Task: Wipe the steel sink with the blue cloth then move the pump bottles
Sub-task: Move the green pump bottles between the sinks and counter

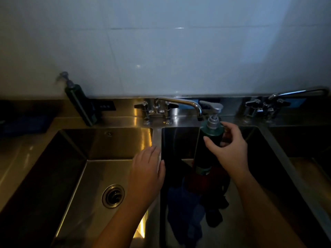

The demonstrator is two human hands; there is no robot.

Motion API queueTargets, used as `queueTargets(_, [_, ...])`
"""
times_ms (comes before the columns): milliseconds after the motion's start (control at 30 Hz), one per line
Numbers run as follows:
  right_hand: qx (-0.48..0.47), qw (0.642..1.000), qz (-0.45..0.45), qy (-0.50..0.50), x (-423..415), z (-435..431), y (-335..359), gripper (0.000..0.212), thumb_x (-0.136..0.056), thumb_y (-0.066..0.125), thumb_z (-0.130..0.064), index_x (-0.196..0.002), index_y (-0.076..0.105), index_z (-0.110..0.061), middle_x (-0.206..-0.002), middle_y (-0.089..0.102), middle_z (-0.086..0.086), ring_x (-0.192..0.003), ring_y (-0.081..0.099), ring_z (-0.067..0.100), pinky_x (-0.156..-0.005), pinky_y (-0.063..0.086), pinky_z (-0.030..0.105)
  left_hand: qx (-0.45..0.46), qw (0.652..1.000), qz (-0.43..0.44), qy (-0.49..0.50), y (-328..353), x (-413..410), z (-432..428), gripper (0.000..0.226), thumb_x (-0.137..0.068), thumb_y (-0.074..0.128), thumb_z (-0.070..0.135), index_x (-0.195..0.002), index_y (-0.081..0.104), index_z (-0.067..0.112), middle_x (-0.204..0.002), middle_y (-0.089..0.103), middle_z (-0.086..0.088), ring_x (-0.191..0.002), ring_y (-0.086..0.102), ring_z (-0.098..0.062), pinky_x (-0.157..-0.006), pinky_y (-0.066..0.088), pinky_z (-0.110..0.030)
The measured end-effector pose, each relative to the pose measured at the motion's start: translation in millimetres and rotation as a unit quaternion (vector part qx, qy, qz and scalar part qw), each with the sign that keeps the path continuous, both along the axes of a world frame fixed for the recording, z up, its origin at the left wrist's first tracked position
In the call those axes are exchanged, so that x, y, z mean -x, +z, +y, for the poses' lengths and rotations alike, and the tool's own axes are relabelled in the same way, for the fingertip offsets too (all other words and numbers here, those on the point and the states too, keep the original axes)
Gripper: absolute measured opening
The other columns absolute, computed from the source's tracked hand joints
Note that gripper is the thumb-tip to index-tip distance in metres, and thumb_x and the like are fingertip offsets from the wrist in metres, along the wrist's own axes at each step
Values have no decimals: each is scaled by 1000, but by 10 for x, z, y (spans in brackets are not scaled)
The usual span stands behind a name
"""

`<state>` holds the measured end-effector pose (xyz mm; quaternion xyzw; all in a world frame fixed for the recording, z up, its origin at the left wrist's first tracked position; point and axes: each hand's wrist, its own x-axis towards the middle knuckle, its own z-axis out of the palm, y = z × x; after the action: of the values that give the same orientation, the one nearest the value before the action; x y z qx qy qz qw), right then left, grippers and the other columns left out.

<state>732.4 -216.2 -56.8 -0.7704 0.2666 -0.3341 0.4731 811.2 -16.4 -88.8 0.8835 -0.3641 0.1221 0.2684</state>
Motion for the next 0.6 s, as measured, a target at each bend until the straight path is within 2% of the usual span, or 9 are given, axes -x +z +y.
queueTargets(133, [-2,999,-9,40,107,534,16,51,-70,78,-15,-110,48,-28,-99,51,-23,-93,51,-8,-76,43,12,6,999,10,50,-25,166,612,43,-83,40,28,-108,62,1,-110,64,-17,-103,59,-30,-89,38,-40])
queueTargets(300, [19,996,-11,88,122,1270,147,54,-70,77,-16,-109,45,-32,-98,44,-32,-89,46,-21,-72,41,6,16,991,31,133,3,368,1491,48,-83,38,32,-111,61,0,-110,63,-18,-101,59,-33,-87,41,-44])
queueTargets(433, [22,990,-26,138,125,1960,252,54,-70,76,-13,-111,45,-30,-97,43,-32,-87,41,-33,-68,42,-4,30,980,38,195,1,558,2245,49,-83,37,33,-111,61,1,-111,63,-18,-102,59,-33,-87,37,-42])
queueTargets(500, [10,985,-36,166,115,2309,280,53,-71,75,-10,-112,46,-27,-97,44,-30,-86,43,-33,-68,41,-5,44,974,44,219,-30,658,2603,46,-84,41,32,-113,60,2,-113,62,-17,-104,57,-32,-88,36,-39])
queueTargets(600, [5,979,-28,203,89,2838,292,52,-71,75,-12,-110,45,-29,-98,47,-28,-90,51,-17,-71,46,6,55,959,47,272,-85,800,3086,34,-85,58,19,-114,60,3,-115,61,-16,-107,56,-32,-89,33,-39])
